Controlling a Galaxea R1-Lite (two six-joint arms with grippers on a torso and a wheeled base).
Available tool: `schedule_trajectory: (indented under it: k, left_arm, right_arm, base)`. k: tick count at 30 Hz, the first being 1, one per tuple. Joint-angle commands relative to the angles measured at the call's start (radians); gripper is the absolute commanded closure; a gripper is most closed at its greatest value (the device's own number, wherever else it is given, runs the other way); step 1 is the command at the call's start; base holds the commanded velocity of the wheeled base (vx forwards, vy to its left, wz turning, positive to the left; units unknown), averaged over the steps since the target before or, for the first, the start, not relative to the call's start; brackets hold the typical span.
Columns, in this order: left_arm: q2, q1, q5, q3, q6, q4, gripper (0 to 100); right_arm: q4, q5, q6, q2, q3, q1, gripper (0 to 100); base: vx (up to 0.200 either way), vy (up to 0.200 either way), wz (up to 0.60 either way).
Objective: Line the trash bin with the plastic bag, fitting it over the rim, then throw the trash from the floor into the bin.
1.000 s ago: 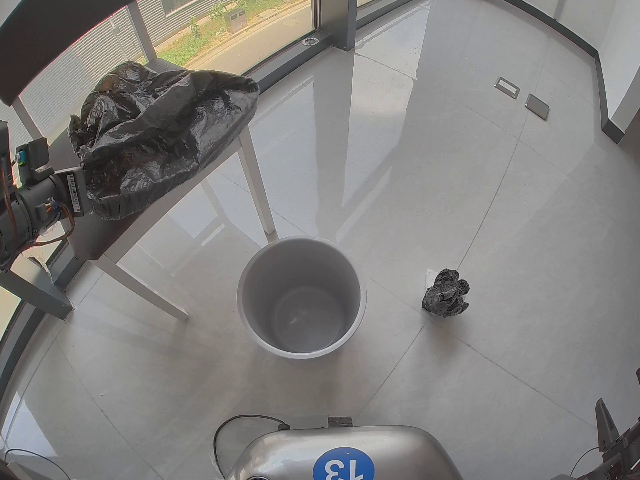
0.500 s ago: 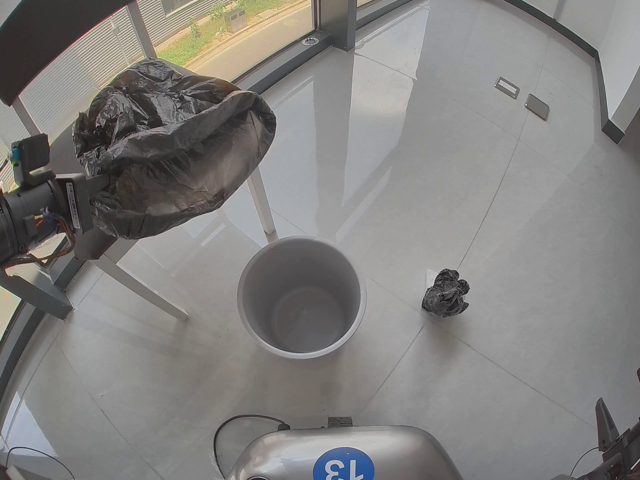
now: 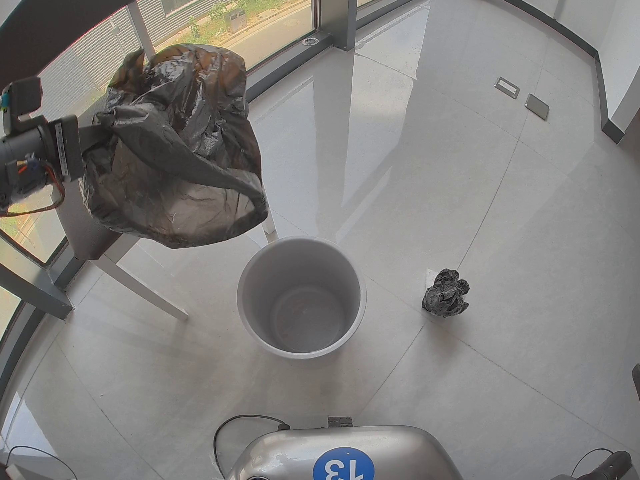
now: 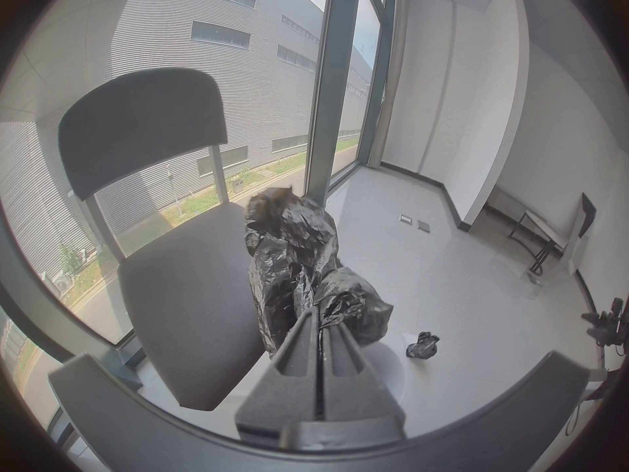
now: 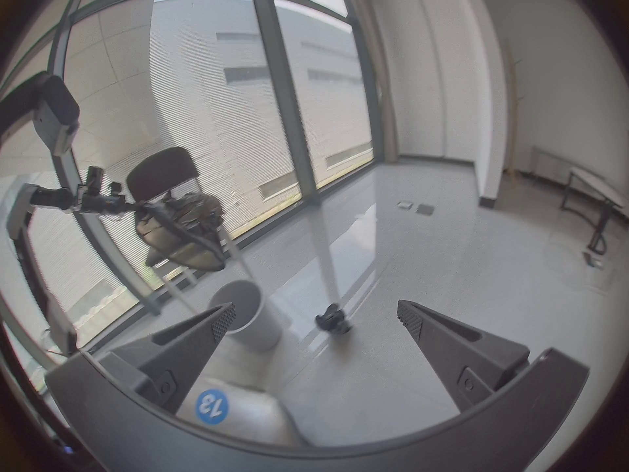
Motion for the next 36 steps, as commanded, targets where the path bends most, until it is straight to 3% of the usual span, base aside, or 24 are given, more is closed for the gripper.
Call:
schedule_trajectory:
  k: [1,10,19,29,36]
  left_arm:
    - [0.077,-0.089,0.003,-0.160,-0.026,0.051,100]
    - [0.131,-0.130,0.014,-0.335,-0.006,0.235,100]
    - [0.195,-0.151,0.013,-0.459,0.119,0.344,100]
    - [0.203,-0.201,-0.007,-0.476,0.174,0.464,100]
    - [0.202,-0.191,-0.152,-0.473,0.249,0.485,100]
  right_arm:
    - [0.100,0.144,-0.007,0.284,-0.158,0.061,0]
    - [0.030,0.150,-0.070,0.382,-0.100,0.115,0]
    - [0.028,0.152,-0.145,0.384,-0.055,0.124,0]
    - [0.030,0.155,-0.172,0.379,-0.032,0.125,0]
    - [0.030,0.153,-0.186,0.376,-0.028,0.125,0]
  base:
    - [0.000,0.000,0.00]
    - [0.000,0.000,0.00]
    - [0.000,0.000,0.00]
    - [0.000,0.000,0.00]
    - [0.000,0.000,0.00]
